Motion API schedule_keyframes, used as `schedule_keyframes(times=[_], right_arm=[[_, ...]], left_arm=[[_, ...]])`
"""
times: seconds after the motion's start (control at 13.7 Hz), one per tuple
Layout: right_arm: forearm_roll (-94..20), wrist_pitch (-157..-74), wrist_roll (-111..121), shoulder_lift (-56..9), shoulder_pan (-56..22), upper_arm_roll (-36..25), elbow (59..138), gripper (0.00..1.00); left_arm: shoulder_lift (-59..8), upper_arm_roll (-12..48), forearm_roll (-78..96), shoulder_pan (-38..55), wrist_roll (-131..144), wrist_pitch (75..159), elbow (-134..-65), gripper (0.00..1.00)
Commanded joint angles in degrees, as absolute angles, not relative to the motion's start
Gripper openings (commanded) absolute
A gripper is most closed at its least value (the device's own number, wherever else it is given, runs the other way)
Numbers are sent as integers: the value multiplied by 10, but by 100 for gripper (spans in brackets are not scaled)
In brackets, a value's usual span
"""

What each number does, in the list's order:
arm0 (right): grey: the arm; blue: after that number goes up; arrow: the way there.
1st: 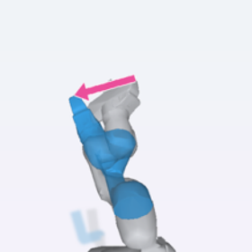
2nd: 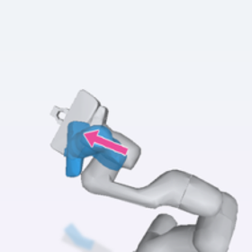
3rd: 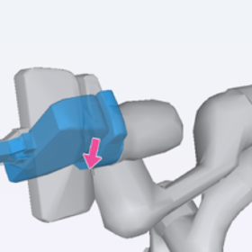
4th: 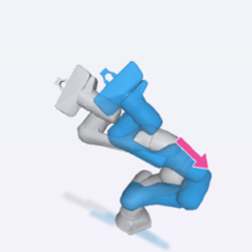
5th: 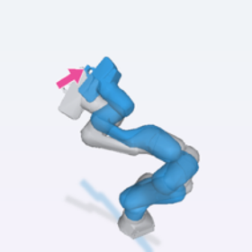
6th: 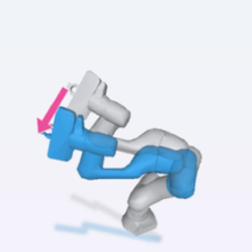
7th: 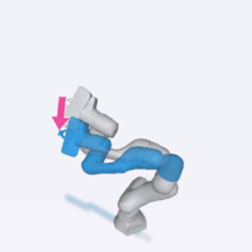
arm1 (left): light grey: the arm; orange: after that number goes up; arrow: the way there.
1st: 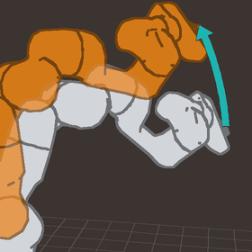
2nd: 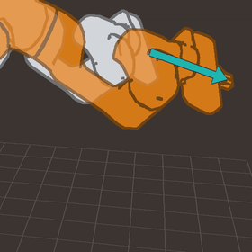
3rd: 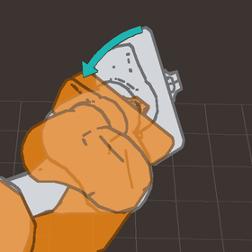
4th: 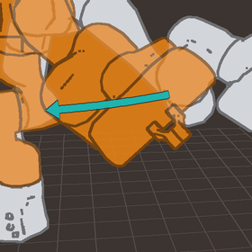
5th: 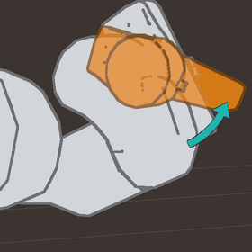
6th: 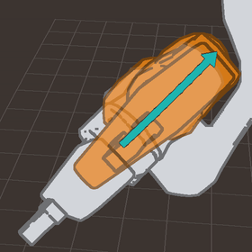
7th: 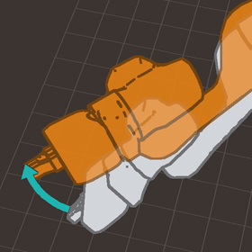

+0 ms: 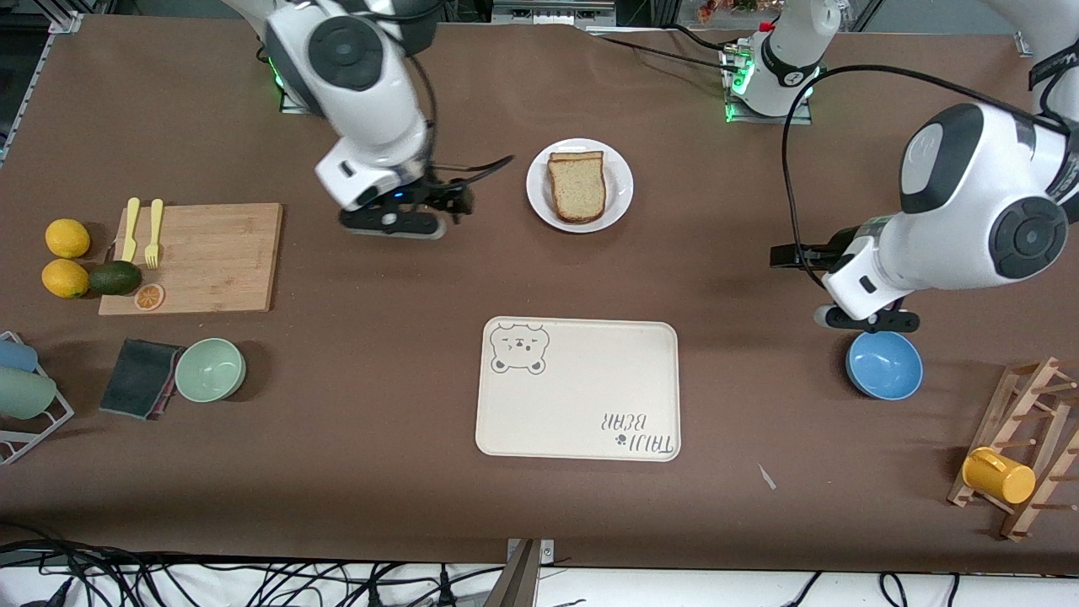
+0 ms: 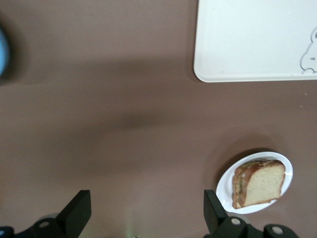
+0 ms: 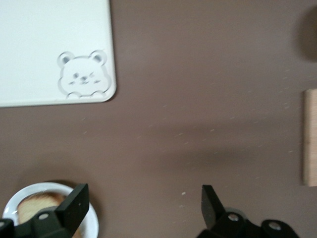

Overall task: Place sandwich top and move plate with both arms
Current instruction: 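Withdraw the right gripper while the left gripper reaches toward the plate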

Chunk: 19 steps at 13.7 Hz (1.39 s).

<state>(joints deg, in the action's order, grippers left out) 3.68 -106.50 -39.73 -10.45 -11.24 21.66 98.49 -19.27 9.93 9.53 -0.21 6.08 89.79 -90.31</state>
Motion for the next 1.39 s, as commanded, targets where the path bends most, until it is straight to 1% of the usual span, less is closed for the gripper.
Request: schedule_keyframes(times=[0.0,0.15,0.37,0.51,0.66,0.8,0.88,1.1,1.32], right_arm=[[-34,-1066,-365,-69,-112,148,1010,100],[-78,-1056,-294,-54,-111,86,1007,100],[-78,-1043,-236,-23,-85,40,1008,100],[-69,-1018,-205,-7,-63,33,1001,100],[-66,-1009,-159,9,-25,32,1002,100],[0,-1002,-150,19,-17,33,1001,100],[25,-992,-147,23,-16,33,1000,100],[28,-983,-109,33,-8,19,1001,100],[29,-982,-98,38,-3,18,1012,100]], left_arm=[[-214,109,121,-3,33,900,-900,100],[-233,117,162,-3,15,923,-899,100],[-232,118,209,-4,-13,922,-898,100],[-231,118,227,-4,-63,918,-898,100],[-232,118,234,-4,-115,913,-898,100],[-226,126,243,-1,-114,883,-893,100],[-227,131,251,-4,-126,882,-892,100],[-245,127,343,-9,-149,887,-890,100],[-272,128,366,-4,-149,929,-894,100]])
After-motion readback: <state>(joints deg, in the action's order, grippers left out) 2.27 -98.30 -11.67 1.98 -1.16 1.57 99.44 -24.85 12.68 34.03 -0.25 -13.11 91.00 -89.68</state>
